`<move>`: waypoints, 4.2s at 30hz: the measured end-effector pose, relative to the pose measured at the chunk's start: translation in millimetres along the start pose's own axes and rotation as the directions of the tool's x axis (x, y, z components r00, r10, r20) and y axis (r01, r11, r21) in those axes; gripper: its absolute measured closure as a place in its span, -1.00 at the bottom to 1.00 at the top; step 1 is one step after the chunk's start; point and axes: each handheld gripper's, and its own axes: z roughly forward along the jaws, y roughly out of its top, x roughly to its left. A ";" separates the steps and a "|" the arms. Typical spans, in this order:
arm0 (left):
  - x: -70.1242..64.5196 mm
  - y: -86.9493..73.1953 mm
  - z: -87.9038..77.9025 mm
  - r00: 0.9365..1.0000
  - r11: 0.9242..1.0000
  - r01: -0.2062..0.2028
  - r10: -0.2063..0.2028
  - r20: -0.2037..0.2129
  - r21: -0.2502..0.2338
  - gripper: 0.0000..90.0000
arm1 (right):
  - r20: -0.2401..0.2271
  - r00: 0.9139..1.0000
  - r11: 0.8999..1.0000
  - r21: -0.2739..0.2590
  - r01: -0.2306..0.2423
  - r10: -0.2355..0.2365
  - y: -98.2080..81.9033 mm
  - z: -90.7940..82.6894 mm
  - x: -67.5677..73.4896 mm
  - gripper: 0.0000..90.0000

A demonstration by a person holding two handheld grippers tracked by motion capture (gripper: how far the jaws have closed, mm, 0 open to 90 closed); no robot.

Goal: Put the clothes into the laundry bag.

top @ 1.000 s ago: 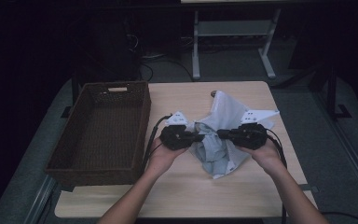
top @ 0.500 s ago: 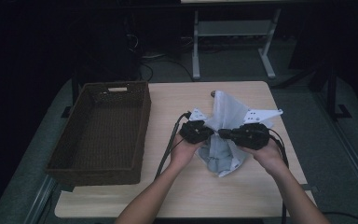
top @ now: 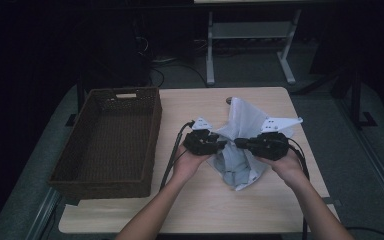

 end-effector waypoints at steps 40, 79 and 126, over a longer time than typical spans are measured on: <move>27.9 -18.3 -25.6 0.994 0.996 -0.015 0.023 -0.102 0.083 -0.17 | 0.017 1.000 1.000 0.021 -0.010 0.010 -7.7 -0.4 -3.3 0.95; 11.9 -43.5 -34.5 0.997 0.982 0.019 -0.032 0.065 0.185 0.95 | 0.052 0.998 0.999 0.041 -0.036 0.034 -14.5 1.9 -16.0 0.94; -13.0 -71.3 -49.3 0.986 0.990 0.016 -0.039 0.160 0.137 0.95 | 0.000 0.997 0.949 0.306 0.074 -0.078 -52.8 48.7 51.5 0.31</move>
